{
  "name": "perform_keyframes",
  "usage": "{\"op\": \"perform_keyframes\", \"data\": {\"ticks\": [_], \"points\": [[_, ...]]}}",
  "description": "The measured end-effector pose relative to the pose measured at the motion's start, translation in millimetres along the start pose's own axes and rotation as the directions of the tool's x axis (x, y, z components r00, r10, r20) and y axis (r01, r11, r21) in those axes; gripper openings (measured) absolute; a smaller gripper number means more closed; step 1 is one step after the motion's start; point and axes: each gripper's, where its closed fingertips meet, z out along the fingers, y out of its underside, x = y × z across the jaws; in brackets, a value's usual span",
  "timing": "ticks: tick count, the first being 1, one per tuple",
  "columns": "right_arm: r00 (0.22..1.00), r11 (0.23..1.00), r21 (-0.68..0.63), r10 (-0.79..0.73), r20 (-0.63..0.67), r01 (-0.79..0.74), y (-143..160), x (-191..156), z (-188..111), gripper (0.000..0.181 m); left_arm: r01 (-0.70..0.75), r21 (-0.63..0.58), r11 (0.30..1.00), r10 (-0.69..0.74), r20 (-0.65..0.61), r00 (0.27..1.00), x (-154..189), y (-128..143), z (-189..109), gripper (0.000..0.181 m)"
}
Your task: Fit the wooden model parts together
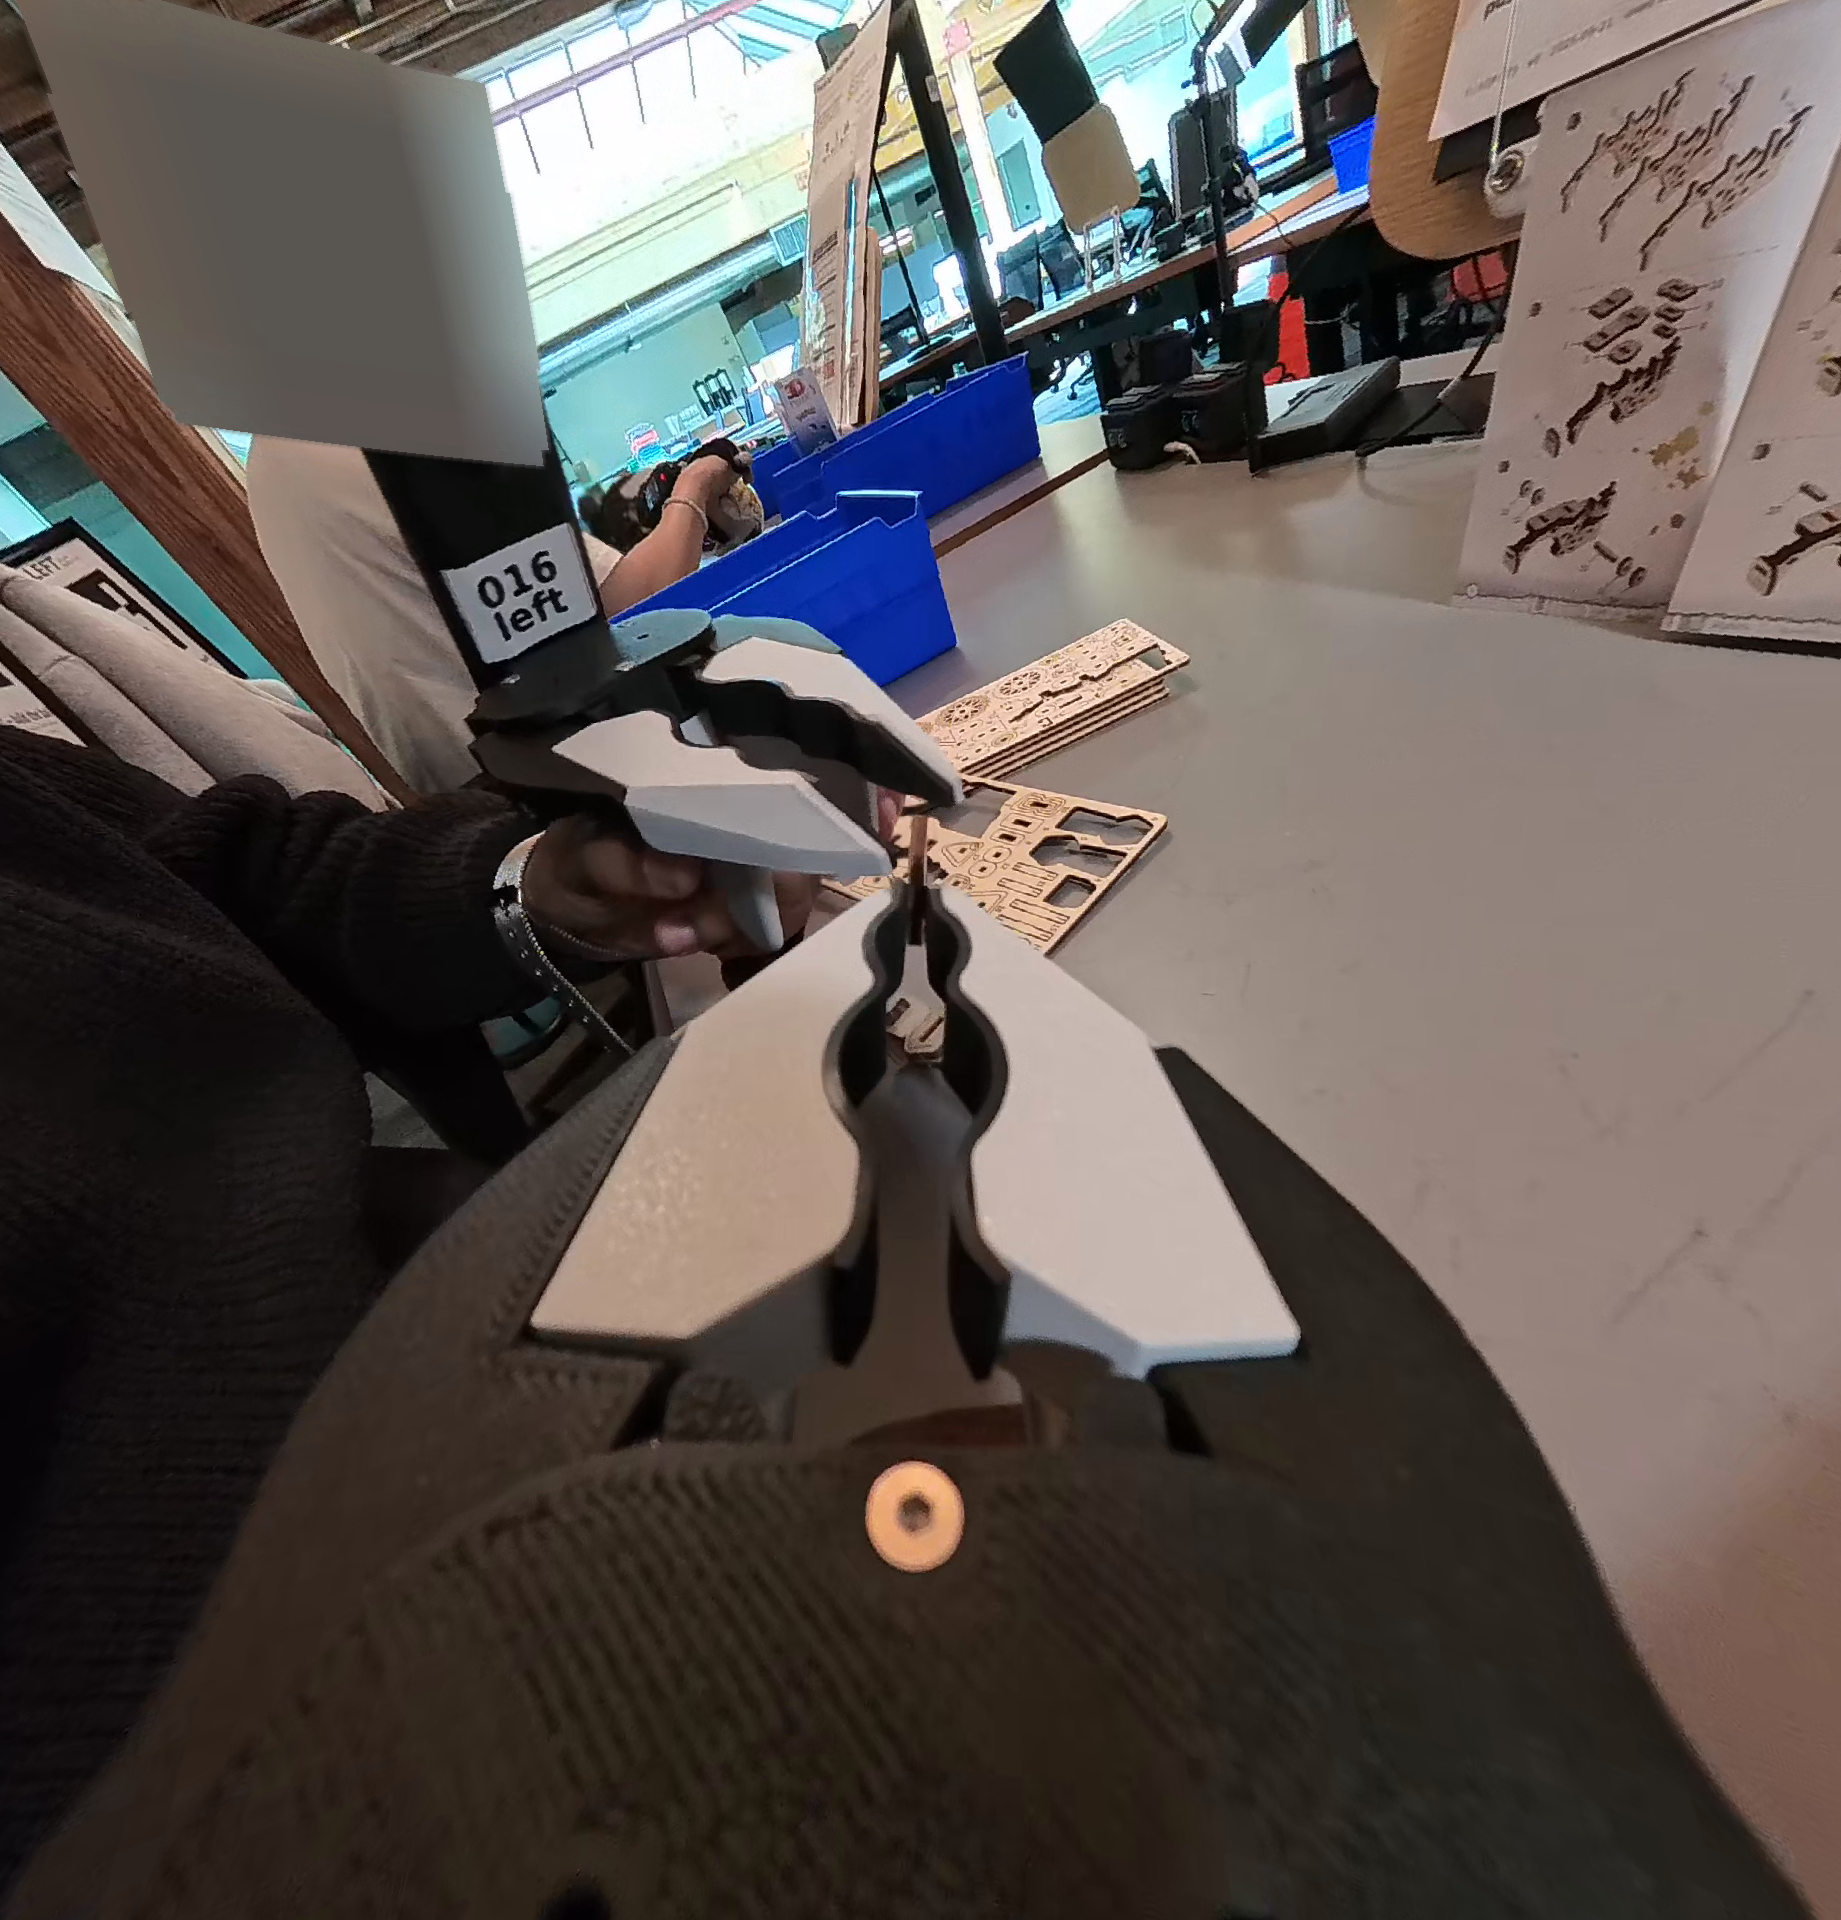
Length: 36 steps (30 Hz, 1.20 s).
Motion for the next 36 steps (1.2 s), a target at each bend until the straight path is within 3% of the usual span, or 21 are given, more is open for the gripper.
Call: {"op": "perform_keyframes", "data": {"ticks": [15,20,25,31,36], "points": [[1.000,0.999,-0.031,0.023,0.006,-0.023,5.0,1.3,-0.4,0.002,0.133,0.012,0.991,-0.131,-0.094,0.987,4.3,-0.2,0.0,0.022],[0.995,0.990,-0.104,-0.100,-0.008,0.099,16.2,-1.2,2.3,0.001,0.130,-0.016,0.991,-0.131,-0.106,0.986,3.6,3.1,-0.8,0.023],[0.972,0.953,-0.193,-0.236,0.002,0.232,31.1,-6.3,5.5,0.002,0.136,-0.132,0.982,-0.158,-0.173,0.972,14.8,19.5,1.7,0.023],[0.965,0.941,-0.215,-0.262,0.019,0.260,35.4,-8.9,5.8,0.003,0.168,-0.206,0.964,-0.215,-0.234,0.948,23.3,27.6,0.5,0.004],[0.961,0.952,-0.154,-0.274,-0.036,0.266,23.2,-4.0,5.7,0.008,0.305,-0.164,0.938,-0.334,-0.196,0.922,10.2,18.5,-0.9,0.001]]}}
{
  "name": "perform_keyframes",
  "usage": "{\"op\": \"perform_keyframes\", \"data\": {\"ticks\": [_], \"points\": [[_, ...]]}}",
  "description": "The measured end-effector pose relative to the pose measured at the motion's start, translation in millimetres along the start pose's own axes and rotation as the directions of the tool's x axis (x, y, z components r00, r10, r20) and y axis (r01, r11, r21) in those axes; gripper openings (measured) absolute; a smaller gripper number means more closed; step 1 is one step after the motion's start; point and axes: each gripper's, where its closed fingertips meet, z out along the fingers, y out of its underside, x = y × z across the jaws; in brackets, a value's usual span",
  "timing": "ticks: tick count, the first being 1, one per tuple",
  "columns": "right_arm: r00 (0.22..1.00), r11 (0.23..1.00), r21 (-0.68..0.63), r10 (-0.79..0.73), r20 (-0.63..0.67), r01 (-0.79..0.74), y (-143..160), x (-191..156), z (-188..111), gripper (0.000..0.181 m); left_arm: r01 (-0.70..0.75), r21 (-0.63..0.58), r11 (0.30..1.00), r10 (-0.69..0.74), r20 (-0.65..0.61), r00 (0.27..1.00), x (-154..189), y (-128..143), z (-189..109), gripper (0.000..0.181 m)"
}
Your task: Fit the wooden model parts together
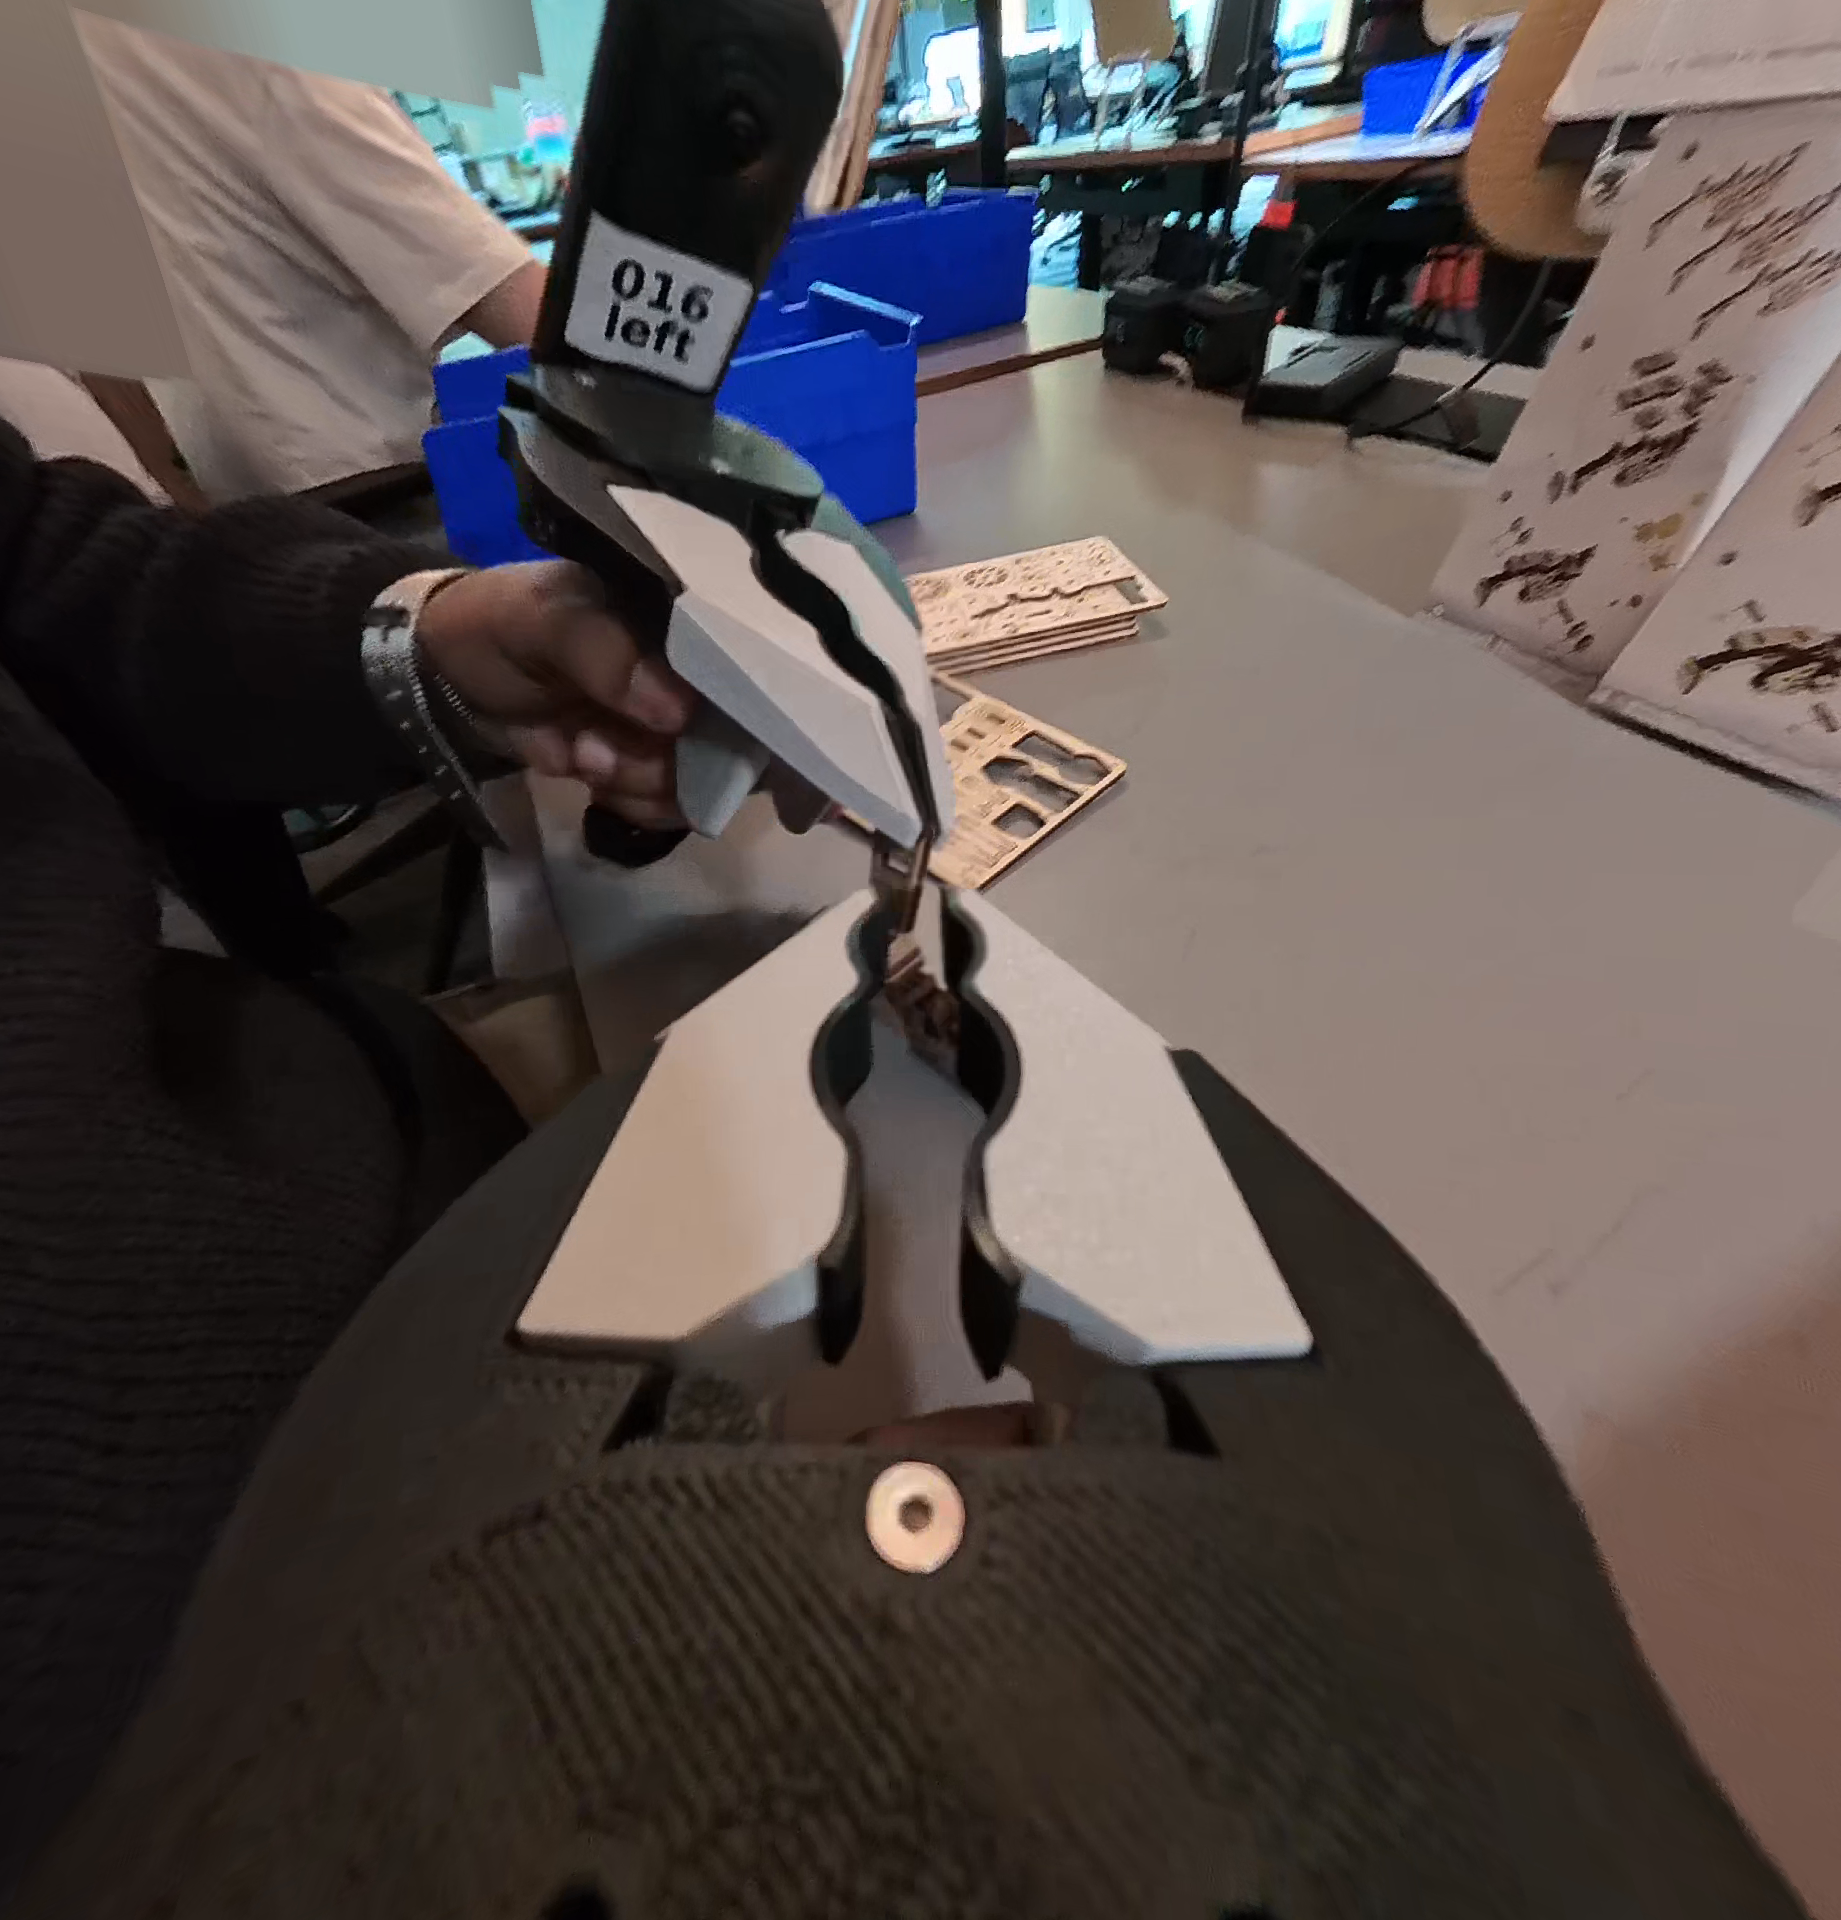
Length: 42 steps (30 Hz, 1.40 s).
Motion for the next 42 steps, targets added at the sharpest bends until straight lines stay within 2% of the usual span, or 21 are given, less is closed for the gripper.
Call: {"op": "perform_keyframes", "data": {"ticks": [3,5,8,10,12,17,19,23,27,34,39,40,42], "points": [[0.990,0.998,0.015,-0.065,-0.125,0.068,-5.7,15.1,-2.1,0.030,0.223,0.149,0.963,-0.219,-0.044,0.975,-11.0,-17.5,-9.4,0.001],[0.942,0.976,-0.049,-0.217,-0.254,0.212,-5.5,24.9,-1.9,0.043,0.411,0.284,0.866,-0.397,-0.105,0.912,-24.2,-29.7,-20.7,0.001],[0.780,0.861,-0.136,-0.503,-0.371,0.491,-15.9,18.4,1.3,0.035,0.598,0.421,0.682,-0.573,-0.200,0.795,-39.4,-32.4,-36.0,0.001],[0.675,0.777,-0.147,-0.610,-0.414,0.612,-27.1,7.2,4.1,0.029,0.625,0.443,0.642,-0.608,-0.203,0.768,-40.4,-26.6,-37.1,0.001],[0.647,0.751,-0.137,-0.634,-0.424,0.646,-32.6,-0.9,8.2,0.030,0.615,0.453,0.645,-0.605,-0.189,0.774,-35.5,-24.3,-36.5,0.001],[0.795,0.855,-0.135,-0.517,-0.319,0.501,-17.5,-1.7,24.4,0.033,0.537,0.497,0.682,-0.558,-0.121,0.821,-24.6,-21.6,-37.7,0.001],[0.821,0.872,-0.127,-0.489,-0.295,0.474,-16.5,-0.7,28.2,0.027,0.520,0.503,0.691,-0.550,-0.102,0.829,-22.4,-18.8,-38.2,0.001],[0.834,0.865,-0.114,-0.502,-0.228,0.489,-15.9,-5.6,37.7,0.012,0.511,0.526,0.680,-0.556,-0.086,0.827,-23.2,-15.0,-44.6,0.001],[0.841,0.859,-0.103,-0.512,-0.175,0.502,-15.4,-8.9,47.3,0.012,0.517,0.549,0.656,-0.568,-0.091,0.818,-25.4,-12.5,-54.3,0.001],[0.908,0.909,-0.056,-0.415,-0.059,0.412,-14.1,-15.1,59.2,0.013,0.536,0.573,0.620,-0.587,-0.114,0.801,-26.0,-7.7,-65.1,0.000],[0.899,0.896,-0.070,-0.439,0.011,0.438,-13.0,-17.8,62.3,0.013,0.547,0.569,0.614,-0.600,-0.113,0.792,-29.0,-3.0,-71.1,0.001],[0.895,0.892,-0.070,-0.445,0.028,0.446,-13.7,-17.9,61.5,0.013,0.539,0.565,0.624,-0.596,-0.101,0.796,-29.9,-2.3,-72.7,0.005],[0.888,0.883,-0.095,-0.453,0.084,0.459,-11.6,-19.1,58.7,0.012,0.529,0.527,0.666,-0.590,-0.063,0.805,-31.9,1.9,-72.7,0.024]]}}
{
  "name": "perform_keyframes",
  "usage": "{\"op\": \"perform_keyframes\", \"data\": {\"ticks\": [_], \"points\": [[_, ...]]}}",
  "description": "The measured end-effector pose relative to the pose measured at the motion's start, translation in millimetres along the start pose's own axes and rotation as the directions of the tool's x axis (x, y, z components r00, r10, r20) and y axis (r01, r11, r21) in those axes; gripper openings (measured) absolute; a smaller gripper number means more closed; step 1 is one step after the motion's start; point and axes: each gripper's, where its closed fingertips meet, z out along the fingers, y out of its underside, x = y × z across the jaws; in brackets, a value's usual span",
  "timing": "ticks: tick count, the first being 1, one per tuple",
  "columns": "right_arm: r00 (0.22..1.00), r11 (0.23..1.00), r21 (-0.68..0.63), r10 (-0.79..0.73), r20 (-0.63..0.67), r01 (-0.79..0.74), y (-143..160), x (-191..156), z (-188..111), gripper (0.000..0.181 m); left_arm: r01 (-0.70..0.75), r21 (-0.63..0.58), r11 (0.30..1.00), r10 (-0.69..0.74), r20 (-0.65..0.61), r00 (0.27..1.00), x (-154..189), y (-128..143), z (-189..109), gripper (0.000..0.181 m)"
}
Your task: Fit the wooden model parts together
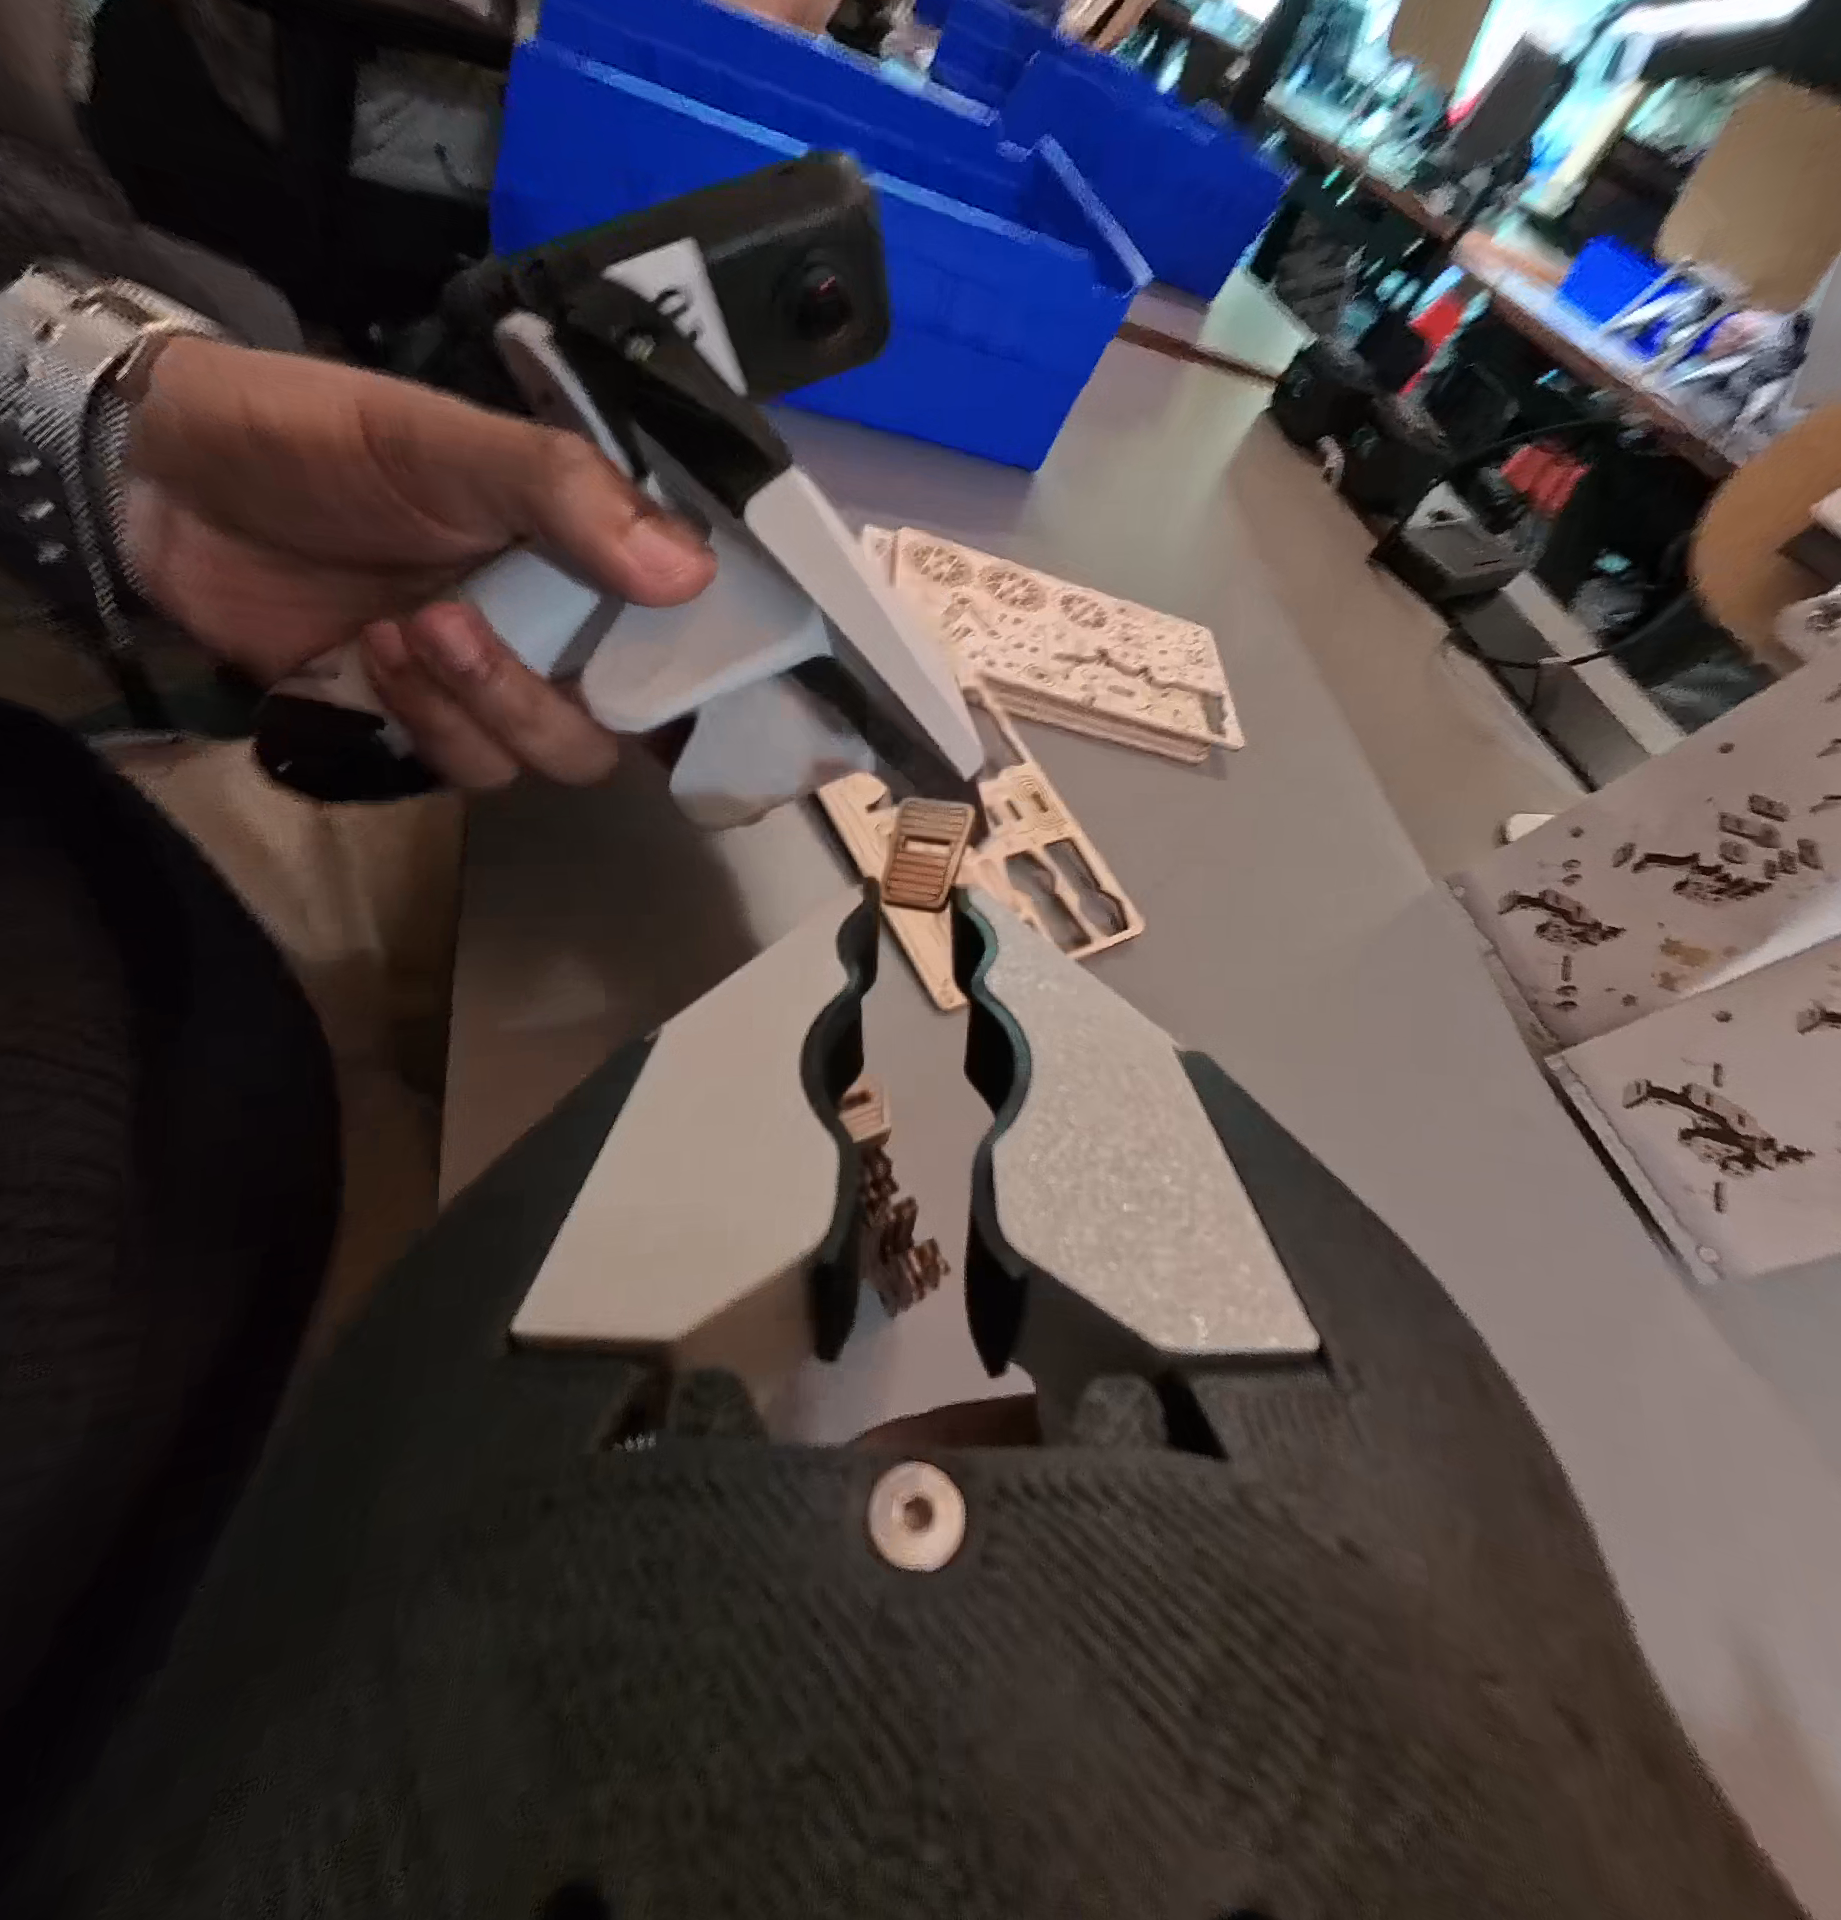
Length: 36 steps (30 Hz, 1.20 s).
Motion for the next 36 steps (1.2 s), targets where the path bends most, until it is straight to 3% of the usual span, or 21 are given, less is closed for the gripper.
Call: {"op": "perform_keyframes", "data": {"ticks": [2,5,9,14,23,36], "points": [[0.997,0.998,-0.069,-0.008,0.075,0.013,6.5,-5.8,-3.0,0.012,-0.043,-0.146,0.988,0.045,0.011,0.999,-3.2,13.5,1.1,0.042],[0.984,0.982,-0.175,-0.043,0.173,0.073,17.2,-14.1,-7.9,0.012,-0.187,-0.357,0.915,0.217,0.045,0.975,-18.0,36.5,-3.4,0.057],[0.942,0.941,-0.284,-0.085,0.325,0.183,31.4,-28.5,-10.8,0.012,-0.375,-0.469,0.799,0.461,0.079,0.884,-32.1,49.6,-9.1,0.060],[0.897,0.910,-0.346,-0.058,0.438,0.228,35.6,-28.3,-5.3,0.013,-0.555,-0.570,0.605,0.704,0.057,0.708,-43.5,61.7,-11.8,0.062],[0.819,0.861,-0.434,0.034,0.572,0.267,50.4,-25.5,1.6,0.013,-0.470,-0.612,0.636,0.606,0.019,0.796,-45.0,69.9,-8.6,0.057],[0.734,0.826,-0.452,0.070,0.675,0.336,52.2,-29.1,3.0,0.013,-0.438,-0.644,0.627,0.599,0.039,0.800,-51.5,73.1,-7.3,0.038]]}}
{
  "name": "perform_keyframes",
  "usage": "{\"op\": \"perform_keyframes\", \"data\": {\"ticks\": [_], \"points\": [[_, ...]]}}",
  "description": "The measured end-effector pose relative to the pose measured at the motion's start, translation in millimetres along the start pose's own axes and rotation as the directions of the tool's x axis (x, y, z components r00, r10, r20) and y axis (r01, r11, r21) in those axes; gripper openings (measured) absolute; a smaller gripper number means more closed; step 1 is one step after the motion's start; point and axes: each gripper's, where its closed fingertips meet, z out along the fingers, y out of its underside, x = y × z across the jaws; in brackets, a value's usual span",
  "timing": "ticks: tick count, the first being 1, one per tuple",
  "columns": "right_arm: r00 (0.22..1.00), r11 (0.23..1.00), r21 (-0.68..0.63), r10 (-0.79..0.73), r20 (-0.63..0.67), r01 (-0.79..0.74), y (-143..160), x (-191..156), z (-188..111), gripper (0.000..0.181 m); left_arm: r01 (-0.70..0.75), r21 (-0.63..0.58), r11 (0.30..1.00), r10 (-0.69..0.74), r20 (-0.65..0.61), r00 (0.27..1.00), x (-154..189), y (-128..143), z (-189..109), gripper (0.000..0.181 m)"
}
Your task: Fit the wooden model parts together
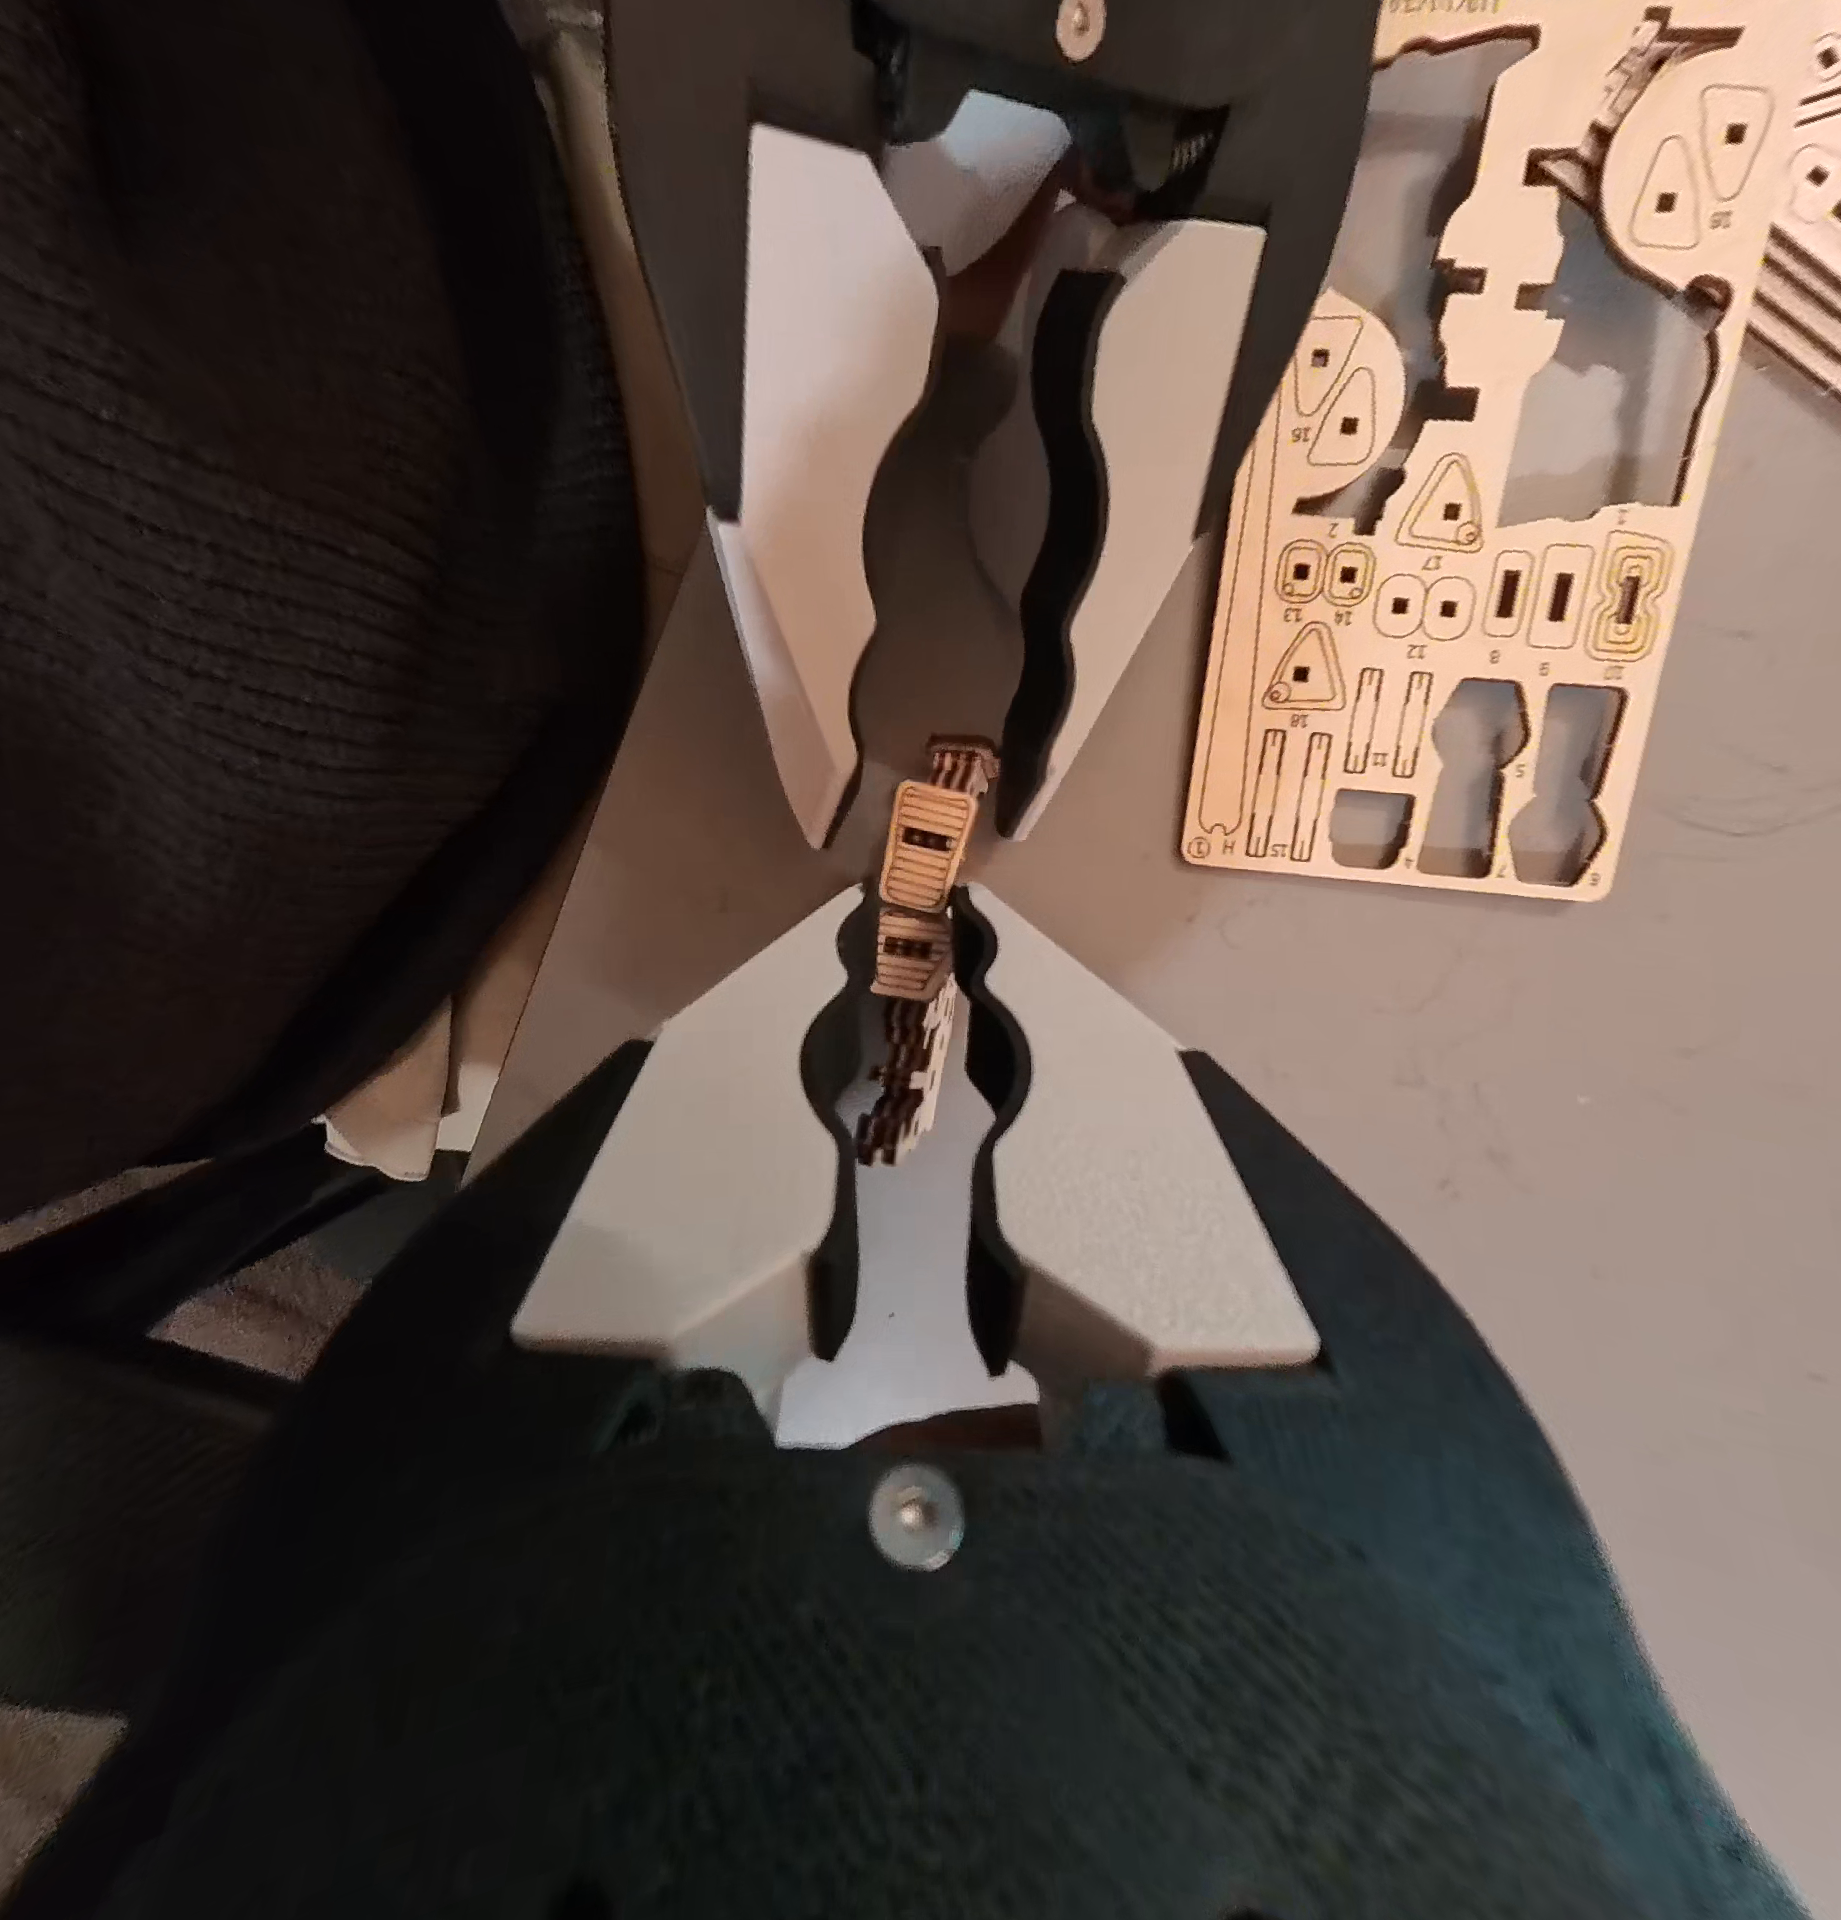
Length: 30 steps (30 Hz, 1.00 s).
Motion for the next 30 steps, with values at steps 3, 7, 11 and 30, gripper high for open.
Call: {"op": "perform_keyframes", "data": {"ticks": [3,7,11,30], "points": [[1.000,0.999,-0.027,-0.020,0.016,0.020,-0.3,-3.1,0.2,0.012,0.005,0.026,1.000,-0.005,-0.005,1.000,0.2,-3.6,-2.5,0.042],[1.000,0.999,-0.030,-0.019,0.010,0.019,-1.3,-3.9,0.8,0.013,0.010,0.128,0.992,-0.015,0.042,0.999,4.7,-19.5,-20.1,0.048],[1.000,1.000,-0.014,-0.004,0.000,0.004,-0.4,-5.6,0.3,0.013,0.081,0.216,0.973,-0.073,-0.043,0.996,37.1,-24.1,-34.0,0.046],[0.990,0.994,0.082,0.087,-0.111,-0.078,3.6,4.9,-13.4,0.013,0.615,0.277,0.738,-0.473,-0.437,0.765,56.1,-24.9,-12.8,0.062]]}}
